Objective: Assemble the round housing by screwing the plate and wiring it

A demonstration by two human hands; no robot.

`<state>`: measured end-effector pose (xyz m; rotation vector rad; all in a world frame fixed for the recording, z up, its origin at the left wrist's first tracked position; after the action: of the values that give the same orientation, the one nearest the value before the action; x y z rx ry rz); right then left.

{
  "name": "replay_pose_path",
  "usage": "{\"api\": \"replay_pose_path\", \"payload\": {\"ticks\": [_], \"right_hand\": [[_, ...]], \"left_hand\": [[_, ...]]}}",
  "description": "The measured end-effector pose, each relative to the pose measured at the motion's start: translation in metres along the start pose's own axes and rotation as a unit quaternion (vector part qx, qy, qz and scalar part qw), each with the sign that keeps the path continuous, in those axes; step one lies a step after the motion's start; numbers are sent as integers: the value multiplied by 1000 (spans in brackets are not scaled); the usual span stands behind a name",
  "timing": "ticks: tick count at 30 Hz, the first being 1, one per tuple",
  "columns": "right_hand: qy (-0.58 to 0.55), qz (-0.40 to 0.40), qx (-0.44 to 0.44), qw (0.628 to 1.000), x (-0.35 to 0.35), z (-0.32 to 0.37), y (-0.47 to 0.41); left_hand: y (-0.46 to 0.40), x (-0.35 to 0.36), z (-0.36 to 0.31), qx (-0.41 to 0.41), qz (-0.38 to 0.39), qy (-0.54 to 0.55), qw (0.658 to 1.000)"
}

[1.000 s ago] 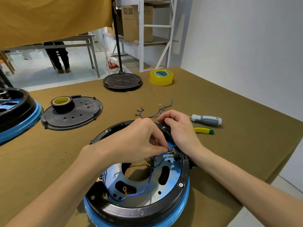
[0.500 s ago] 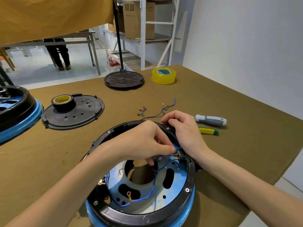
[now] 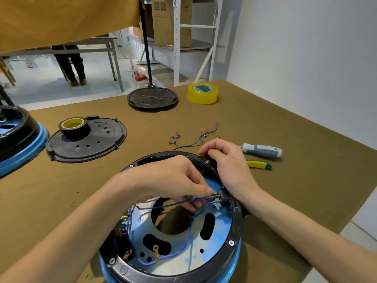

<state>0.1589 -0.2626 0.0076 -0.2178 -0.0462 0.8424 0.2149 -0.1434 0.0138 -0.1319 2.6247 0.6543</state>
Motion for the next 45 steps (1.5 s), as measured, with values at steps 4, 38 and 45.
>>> {"api": "replay_pose_path", "payload": {"ticks": [4,38,45], "right_hand": [[-4,-2,-2,1000,1,0,-1],[-8,-8,7,1000,0,2,1],[-1,-13,-1,1000,0,-2,-1]], "left_hand": [[-2,0,-2,10,-2,-20,1000],[1,-2,-3,32,-36,-31,998],[2,1,-3,42,-22,-22,999]]}}
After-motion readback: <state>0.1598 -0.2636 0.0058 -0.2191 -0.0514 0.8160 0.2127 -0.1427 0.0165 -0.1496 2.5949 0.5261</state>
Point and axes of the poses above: each hand's wrist, its own y-axis away from the middle knuckle, its own x-axis out of the palm, z = x × y, the point moved 6 cm from there along -y, towards the middle knuckle, and after that the axes turned 7 degrees about -y, right-handed, at the moved point
